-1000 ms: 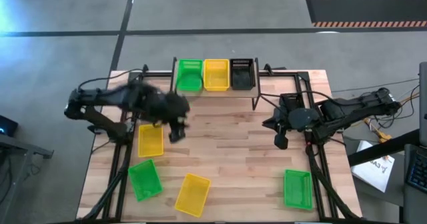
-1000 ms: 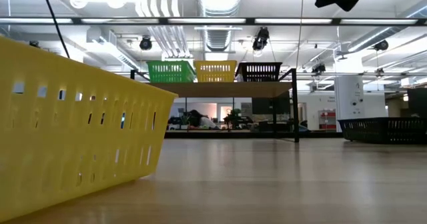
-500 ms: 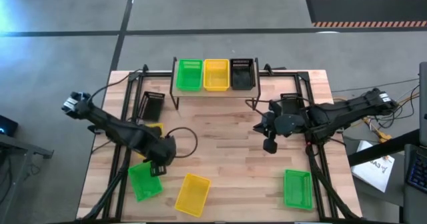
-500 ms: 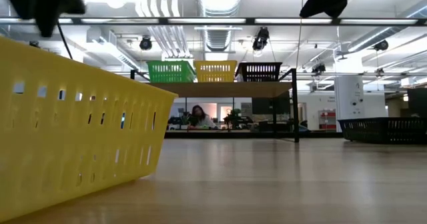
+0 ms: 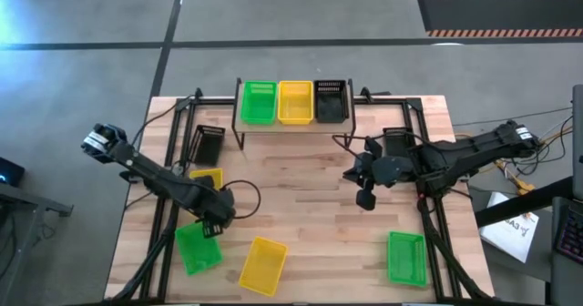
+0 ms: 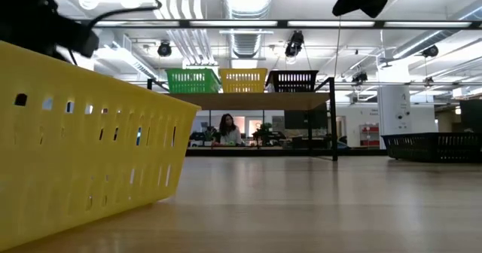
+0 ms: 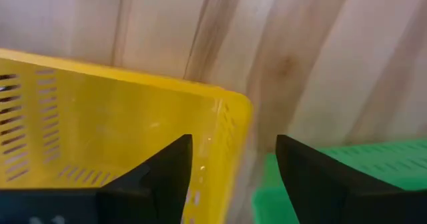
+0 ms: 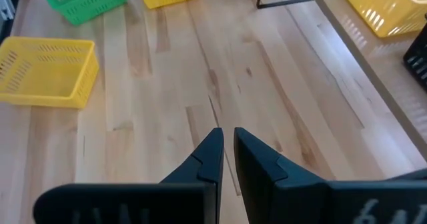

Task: Stack baskets on shelf by color
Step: Stack the top yellow bin on the yellow bin on the shelf

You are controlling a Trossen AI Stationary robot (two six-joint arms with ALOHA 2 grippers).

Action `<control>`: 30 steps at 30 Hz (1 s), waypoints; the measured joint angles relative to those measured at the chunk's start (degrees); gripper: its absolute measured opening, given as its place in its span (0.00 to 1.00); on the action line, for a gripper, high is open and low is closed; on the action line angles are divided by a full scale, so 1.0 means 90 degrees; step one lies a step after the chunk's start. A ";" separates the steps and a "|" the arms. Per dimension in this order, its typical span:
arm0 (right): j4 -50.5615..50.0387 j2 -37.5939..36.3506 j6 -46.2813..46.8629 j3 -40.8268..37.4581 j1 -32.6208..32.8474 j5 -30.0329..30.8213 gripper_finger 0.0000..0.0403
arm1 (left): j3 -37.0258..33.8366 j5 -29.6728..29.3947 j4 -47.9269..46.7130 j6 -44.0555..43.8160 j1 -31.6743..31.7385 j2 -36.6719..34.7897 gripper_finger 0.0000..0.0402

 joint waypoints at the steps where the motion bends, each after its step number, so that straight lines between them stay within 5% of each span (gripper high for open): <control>1: -0.0009 0.0000 -0.0002 0.0027 0.0000 0.0001 0.07 | -0.0117 -0.0027 0.0066 0.0000 0.0000 0.0019 0.48; 14: 0.0013 0.0000 -0.0002 0.0160 -0.0002 0.0008 0.07 | -0.0674 -0.0325 0.0134 0.0010 0.0005 0.0167 0.30; 19: 0.0121 0.0000 -0.0002 0.0160 -0.0002 0.0015 0.07 | -0.0708 -0.0242 0.0112 0.0015 0.0007 0.0167 0.16; 22: 0.0174 0.0000 -0.0002 0.0160 -0.0002 0.0017 0.07 | -0.0388 0.0098 0.0133 0.0218 0.0007 0.0138 0.03; 30: 0.0203 -0.0156 -0.0002 0.0160 0.0000 0.0005 0.07 | 0.1613 0.1982 0.0035 0.0897 0.0038 0.0085 0.00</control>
